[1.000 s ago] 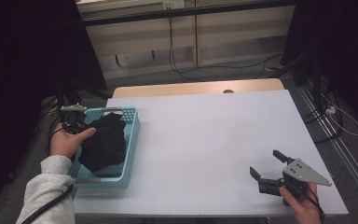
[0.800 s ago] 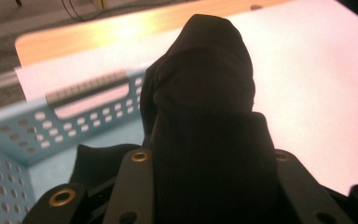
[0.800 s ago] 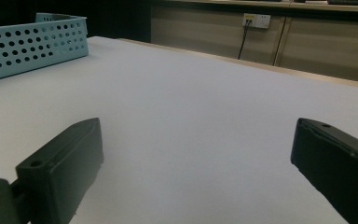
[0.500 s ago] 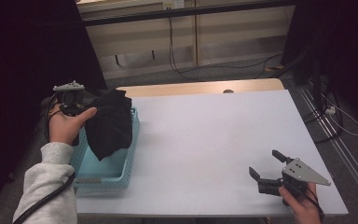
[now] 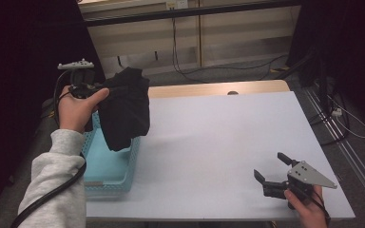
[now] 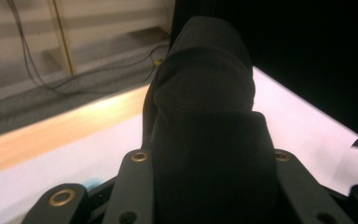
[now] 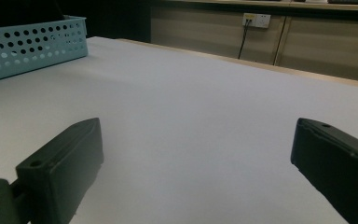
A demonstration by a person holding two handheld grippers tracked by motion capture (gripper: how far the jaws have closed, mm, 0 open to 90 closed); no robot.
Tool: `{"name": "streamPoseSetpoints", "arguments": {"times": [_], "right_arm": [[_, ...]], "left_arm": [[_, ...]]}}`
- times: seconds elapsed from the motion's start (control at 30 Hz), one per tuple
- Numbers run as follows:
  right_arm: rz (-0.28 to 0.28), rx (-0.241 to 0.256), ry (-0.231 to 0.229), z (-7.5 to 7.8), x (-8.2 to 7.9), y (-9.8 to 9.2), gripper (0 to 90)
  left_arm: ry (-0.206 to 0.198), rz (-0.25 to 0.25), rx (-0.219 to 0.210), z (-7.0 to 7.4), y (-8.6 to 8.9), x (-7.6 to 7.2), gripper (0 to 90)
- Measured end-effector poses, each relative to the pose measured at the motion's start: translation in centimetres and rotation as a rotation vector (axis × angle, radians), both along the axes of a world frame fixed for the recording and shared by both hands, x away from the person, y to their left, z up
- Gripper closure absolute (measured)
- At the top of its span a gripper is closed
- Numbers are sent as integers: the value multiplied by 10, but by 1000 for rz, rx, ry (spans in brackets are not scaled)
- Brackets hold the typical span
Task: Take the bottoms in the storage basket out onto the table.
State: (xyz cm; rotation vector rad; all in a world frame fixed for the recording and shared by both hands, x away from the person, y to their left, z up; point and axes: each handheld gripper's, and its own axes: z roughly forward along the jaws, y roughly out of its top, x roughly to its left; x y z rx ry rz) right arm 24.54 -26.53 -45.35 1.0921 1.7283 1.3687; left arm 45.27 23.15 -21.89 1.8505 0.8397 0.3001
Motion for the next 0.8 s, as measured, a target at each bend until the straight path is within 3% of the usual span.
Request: {"name": "streamPoseSetpoints", "arguments": {"times": [0.1, 0.17, 0.23, 0.27, 0.37, 0.47, 0.8], "right_arm": [[1, -1, -3, 0, 0, 0, 17], [1, 0, -1, 0, 1, 1, 17], [2, 0, -1, 0, 1, 1, 17], [0, 0, 1, 0, 0, 0, 17], [1, 0, 1, 0, 0, 0, 17], [2, -5, -1, 0, 0, 0, 17], [10, 2, 1, 0, 0, -1, 17]], "left_arm": [[-18, -16, -31, 4, -10, 0, 682], [-46, -53, -85, 7, -27, -4, 682], [-50, -68, -96, 6, -33, -5, 682], [-54, -95, -88, 5, -47, -8, 682], [-53, -124, -87, 0, -60, -11, 683], [-45, -159, -88, -15, -84, -17, 683], [-1, -247, -99, -45, -129, -20, 681]]}}
